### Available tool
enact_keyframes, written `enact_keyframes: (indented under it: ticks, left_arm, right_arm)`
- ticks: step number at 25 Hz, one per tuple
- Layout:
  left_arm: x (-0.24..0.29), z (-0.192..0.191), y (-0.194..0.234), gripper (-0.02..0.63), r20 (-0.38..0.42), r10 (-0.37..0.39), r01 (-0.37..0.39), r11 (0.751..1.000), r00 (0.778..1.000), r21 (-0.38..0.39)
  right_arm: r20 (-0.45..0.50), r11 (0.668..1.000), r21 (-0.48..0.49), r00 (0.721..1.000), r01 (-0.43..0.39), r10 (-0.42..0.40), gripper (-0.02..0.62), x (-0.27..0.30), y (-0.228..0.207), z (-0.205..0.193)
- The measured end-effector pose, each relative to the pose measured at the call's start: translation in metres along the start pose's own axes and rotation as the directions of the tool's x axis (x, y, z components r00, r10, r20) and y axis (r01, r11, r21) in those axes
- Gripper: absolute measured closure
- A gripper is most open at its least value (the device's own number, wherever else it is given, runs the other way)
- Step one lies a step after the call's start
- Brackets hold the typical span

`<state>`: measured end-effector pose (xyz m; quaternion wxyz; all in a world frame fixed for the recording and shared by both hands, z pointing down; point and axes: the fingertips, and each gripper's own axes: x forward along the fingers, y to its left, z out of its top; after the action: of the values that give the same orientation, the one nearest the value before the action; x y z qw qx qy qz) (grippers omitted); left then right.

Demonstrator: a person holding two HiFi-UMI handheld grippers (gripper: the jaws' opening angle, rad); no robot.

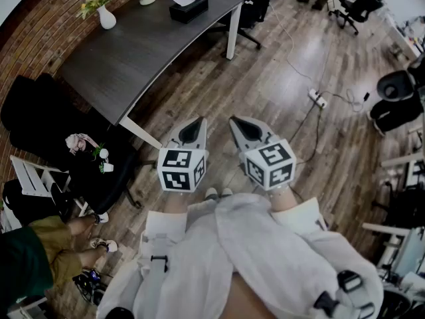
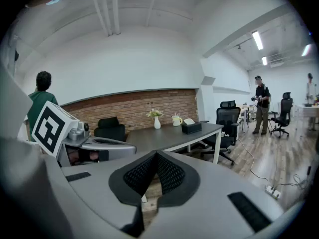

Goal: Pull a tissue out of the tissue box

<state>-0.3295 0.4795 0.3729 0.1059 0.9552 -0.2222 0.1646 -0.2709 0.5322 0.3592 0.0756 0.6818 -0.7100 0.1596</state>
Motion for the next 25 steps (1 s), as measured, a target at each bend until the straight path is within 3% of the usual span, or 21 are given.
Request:
enact_keyframes:
  ticks: [10,14,19,25]
  left_arm:
    - [0.005,-0.010,0.016,0.601,-0.061,0.035,-0.038,0.999,0.998,-0.038]
    - [0.007,-0.006,0.017,0.601,-0.052,0.015,-0.016,1.000,0.999,-0.027]
    - [0.004,0.006,0.019,0.601,0.026,-0.046,0.046,0.999,0.999,0.007]
    - [0.002,-0.010,0.029,0.601,-0.004,-0.081,0.081,0.997,0.997,0.016]
  right_arm:
    - [-0.010,0.999,0.011,0.999,0.035,-0.035,0.598,0.002,-0.012,-0.001]
    - [-0.005,0.999,0.015,1.000,0.031,-0.031,0.598,0.006,-0.009,-0.002]
    - [0.022,0.998,0.026,0.998,0.056,-0.057,0.598,0.014,-0.007,0.001]
    - [0.004,0.997,0.032,0.997,0.075,-0.075,0.597,0.025,0.003,-0.008]
